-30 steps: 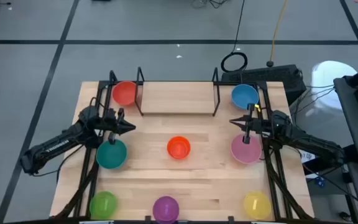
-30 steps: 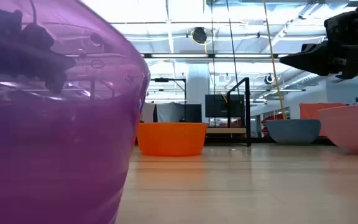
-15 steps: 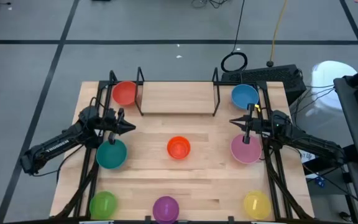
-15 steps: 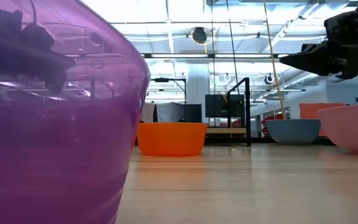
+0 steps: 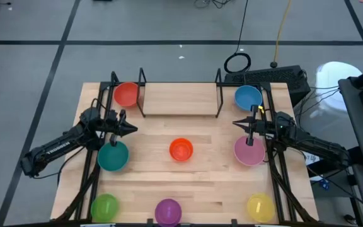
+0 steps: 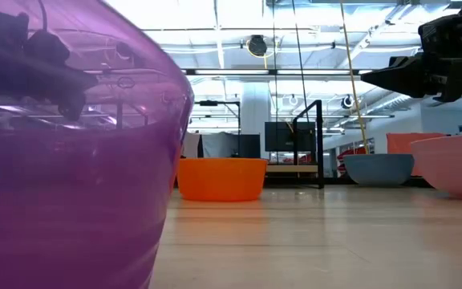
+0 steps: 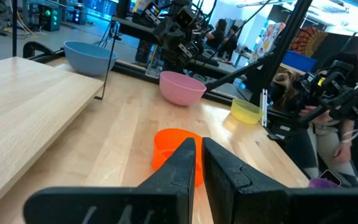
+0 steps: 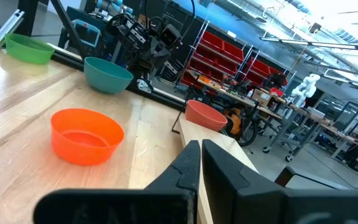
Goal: Place and stack bowls onto a shelf
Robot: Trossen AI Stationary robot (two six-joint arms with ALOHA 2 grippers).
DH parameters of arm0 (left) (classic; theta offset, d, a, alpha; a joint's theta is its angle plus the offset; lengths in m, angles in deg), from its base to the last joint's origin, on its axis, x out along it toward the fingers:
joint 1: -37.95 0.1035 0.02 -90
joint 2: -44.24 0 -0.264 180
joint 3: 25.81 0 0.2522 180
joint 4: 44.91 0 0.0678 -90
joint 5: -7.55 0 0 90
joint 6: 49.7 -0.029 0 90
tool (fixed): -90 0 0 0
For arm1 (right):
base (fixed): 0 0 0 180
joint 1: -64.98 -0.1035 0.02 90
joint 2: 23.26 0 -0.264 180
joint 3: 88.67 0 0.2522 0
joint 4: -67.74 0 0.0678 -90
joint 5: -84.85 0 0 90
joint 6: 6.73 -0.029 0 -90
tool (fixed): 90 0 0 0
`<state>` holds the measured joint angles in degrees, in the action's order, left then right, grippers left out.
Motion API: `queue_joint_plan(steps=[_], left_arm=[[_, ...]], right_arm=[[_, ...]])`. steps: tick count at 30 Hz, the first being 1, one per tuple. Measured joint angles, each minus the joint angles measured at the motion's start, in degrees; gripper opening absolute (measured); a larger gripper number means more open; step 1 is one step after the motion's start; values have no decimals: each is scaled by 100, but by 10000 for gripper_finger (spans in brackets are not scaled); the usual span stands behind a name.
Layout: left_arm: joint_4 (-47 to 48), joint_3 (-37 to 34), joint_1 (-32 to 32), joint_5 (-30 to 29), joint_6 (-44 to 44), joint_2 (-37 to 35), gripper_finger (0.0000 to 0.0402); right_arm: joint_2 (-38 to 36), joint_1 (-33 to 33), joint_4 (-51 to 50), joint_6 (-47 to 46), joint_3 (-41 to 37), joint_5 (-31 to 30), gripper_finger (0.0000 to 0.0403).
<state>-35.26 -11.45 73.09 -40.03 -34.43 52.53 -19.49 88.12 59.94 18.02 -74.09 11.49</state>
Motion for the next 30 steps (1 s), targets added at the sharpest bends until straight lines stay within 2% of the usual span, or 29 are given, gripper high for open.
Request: queue_joint_plan(steps=[10, 12, 16, 19, 22, 30], left_arm=[[2, 0, 2, 2, 0, 0, 33], [2, 0, 1, 1, 0, -1, 33], [1, 0, 0, 1, 0, 0, 33], [2, -2, -1, 0, 0, -1, 33], [2, -1, 0, 0, 0, -2, 33], [-16, -2, 1, 0, 0, -2, 33]], right_arm=[[1, 2, -6, -65, 1, 0, 13], [1, 0, -43, -688, 2, 7, 13], [-3, 2, 197, -2525, 100, 15, 13], [4, 2, -134, -2565, 304, 258, 13], [5, 2, -365, -2228, 758, 605, 13], [230, 0, -1165, -2735, 2229, 570, 13]])
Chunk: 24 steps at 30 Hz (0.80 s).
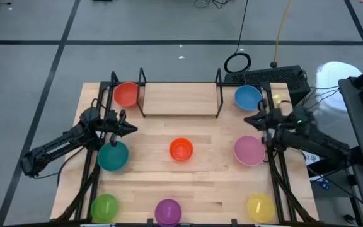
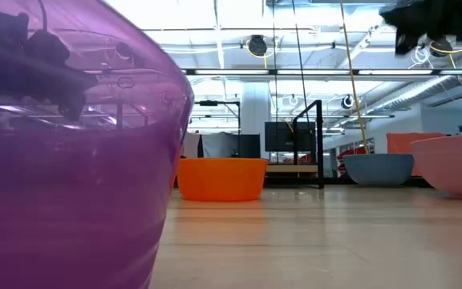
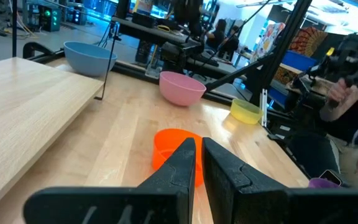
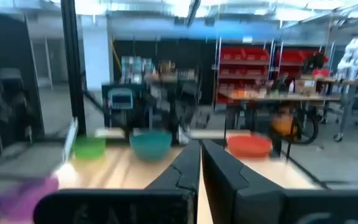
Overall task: Place and stack bowls onto a shelf
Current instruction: Put the pink bowl on the shelf
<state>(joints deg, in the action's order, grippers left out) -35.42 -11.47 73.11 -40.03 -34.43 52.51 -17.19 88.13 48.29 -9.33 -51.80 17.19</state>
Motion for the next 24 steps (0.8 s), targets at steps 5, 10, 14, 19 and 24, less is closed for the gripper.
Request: queue_joint_plan(steps=[5, 10, 14, 19, 24], left_arm=[[-2, 0, -2, 0, 0, 0, 33], [-4, 0, 0, 0, 0, 2, 33], [-4, 0, 0, 0, 0, 2, 33], [-4, 0, 0, 0, 0, 2, 33], [-5, 0, 0, 0, 0, 2, 33]], right_arm=[[379, 1, -1638, 78, 1398, 10, 13], [762, 1, -3135, 1205, 2690, 328, 13], [766, 0, -3201, 1635, 3185, 826, 13], [757, 1, -2892, 317, 3347, 1080, 13], [762, 1, -2925, 506, 3292, 953, 13]])
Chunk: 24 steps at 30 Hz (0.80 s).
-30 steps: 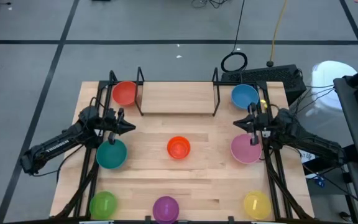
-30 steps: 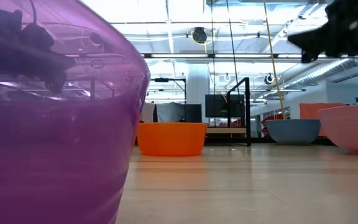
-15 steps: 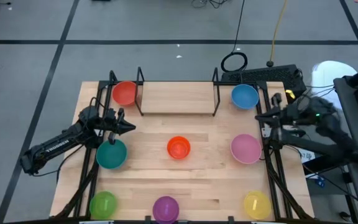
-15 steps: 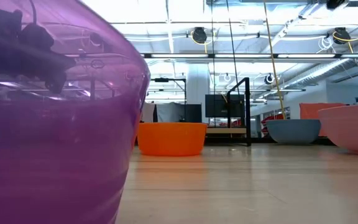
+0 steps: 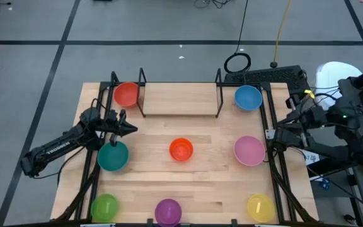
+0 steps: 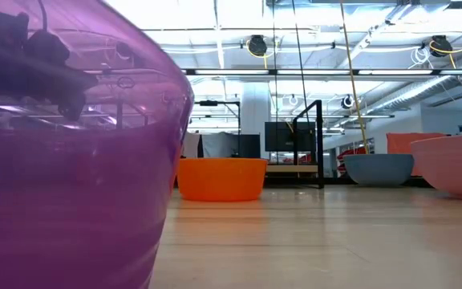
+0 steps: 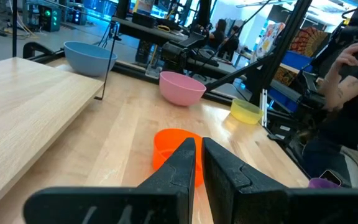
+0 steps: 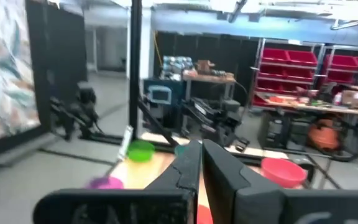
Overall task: Place and stack bowls onto a shelf
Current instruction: Put the pink bowl on the shelf
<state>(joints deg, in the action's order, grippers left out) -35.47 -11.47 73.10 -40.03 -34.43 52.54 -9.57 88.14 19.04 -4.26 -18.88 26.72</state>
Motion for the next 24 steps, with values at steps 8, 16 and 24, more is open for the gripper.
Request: queue_joint_plan(steps=[8, 16, 24], left_arm=[[-2, 0, 0, 0, 0, 0, 33], [-2, 0, 1, 0, 0, 0, 33], [-2, 0, -2, 0, 0, 0, 33]], right_arm=[[2, 0, -953, 1123, -55, -905, 44], [169, -1, -1773, 1208, -52, -1098, 94], [1402, -1, -2724, 1326, -55, -2338, 94]])
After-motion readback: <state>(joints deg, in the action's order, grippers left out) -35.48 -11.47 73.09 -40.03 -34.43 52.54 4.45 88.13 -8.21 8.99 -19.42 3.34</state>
